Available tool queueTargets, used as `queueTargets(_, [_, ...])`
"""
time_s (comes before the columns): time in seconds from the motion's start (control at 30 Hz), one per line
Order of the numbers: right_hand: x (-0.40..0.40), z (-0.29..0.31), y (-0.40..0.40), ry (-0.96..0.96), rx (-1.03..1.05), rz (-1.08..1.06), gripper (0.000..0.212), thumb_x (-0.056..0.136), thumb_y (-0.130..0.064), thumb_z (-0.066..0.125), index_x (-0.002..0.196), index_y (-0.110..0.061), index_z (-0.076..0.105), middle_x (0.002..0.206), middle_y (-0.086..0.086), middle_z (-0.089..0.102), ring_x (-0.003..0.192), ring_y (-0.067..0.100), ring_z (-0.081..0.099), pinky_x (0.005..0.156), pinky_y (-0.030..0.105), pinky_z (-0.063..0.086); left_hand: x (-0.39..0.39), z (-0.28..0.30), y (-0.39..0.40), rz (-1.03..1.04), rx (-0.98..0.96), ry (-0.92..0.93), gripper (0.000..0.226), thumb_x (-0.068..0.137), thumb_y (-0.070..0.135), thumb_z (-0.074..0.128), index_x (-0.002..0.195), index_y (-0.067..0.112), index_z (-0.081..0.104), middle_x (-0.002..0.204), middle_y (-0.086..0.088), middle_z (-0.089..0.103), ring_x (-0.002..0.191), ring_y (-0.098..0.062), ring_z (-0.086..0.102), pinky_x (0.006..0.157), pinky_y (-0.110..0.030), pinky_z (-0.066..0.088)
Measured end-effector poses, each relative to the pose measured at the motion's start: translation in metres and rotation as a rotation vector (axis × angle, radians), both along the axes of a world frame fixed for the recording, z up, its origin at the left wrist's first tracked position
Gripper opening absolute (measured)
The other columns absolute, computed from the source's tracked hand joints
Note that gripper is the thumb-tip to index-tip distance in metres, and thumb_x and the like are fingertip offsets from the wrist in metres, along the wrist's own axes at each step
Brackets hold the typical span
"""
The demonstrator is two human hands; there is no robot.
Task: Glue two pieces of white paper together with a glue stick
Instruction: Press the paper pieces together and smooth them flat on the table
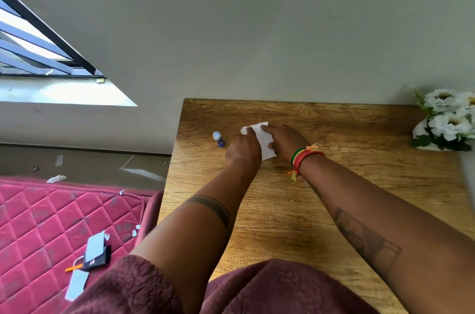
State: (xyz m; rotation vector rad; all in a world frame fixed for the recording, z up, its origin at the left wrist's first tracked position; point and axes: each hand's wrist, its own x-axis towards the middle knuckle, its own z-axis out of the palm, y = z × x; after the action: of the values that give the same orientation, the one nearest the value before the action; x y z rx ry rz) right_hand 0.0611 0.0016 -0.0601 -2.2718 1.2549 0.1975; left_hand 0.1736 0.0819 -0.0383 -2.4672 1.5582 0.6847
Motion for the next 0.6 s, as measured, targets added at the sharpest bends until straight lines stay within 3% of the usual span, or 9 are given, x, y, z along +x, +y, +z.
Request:
queueTargets(0.17, [-0.004,0.001,-0.010,0.088,0.051,0.084,0.079,0.090,-0.018,0.072,0.158,-0.029,0.033,0.154,0.010,0.049,0.133,0.032,0.053,0.110,0.038,0.042,0.000,0.003,-0.009,-0.098,0.078,-0.101,0.074,0.100,0.014,0.058,0.161,0.008,0.016,0.139,-0.018,0.055,0.120,-0.032,0.062,0.071,-0.036,0.048])
queueTargets(0.33, [-0.006,-0.003,-0.010,0.131,0.031,0.112,0.084,0.089,-0.020,0.074,0.159,-0.030,0.029,0.155,0.010,0.048,0.133,0.033,0.052,0.110,0.040,0.043,0.008,0.007,-0.010,-0.108,0.079,-0.103,0.060,0.100,0.018,0.061,0.154,0.012,0.034,0.132,-0.014,0.061,0.113,-0.030,0.066,0.069,-0.036,0.047])
queueTargets(0.5, [-0.005,-0.005,-0.005,0.199,-0.027,0.173,0.085,0.093,-0.023,0.069,0.161,-0.027,0.018,0.160,0.013,0.038,0.137,0.035,0.048,0.109,0.040,0.042,0.016,0.005,-0.002,-0.121,0.067,-0.094,0.075,0.099,0.030,0.063,0.160,0.021,0.021,0.136,-0.017,0.056,0.120,-0.036,0.060,0.081,-0.042,0.054])
queueTargets(0.6, [-0.001,-0.003,-0.003,0.229,-0.013,0.181,0.082,0.097,-0.023,0.062,0.162,-0.023,0.012,0.158,0.017,0.040,0.132,0.036,0.052,0.104,0.040,0.045,0.019,0.000,0.003,-0.130,0.047,-0.072,0.080,0.098,0.036,0.064,0.161,0.023,0.016,0.134,-0.019,0.055,0.118,-0.036,0.060,0.076,-0.042,0.050])
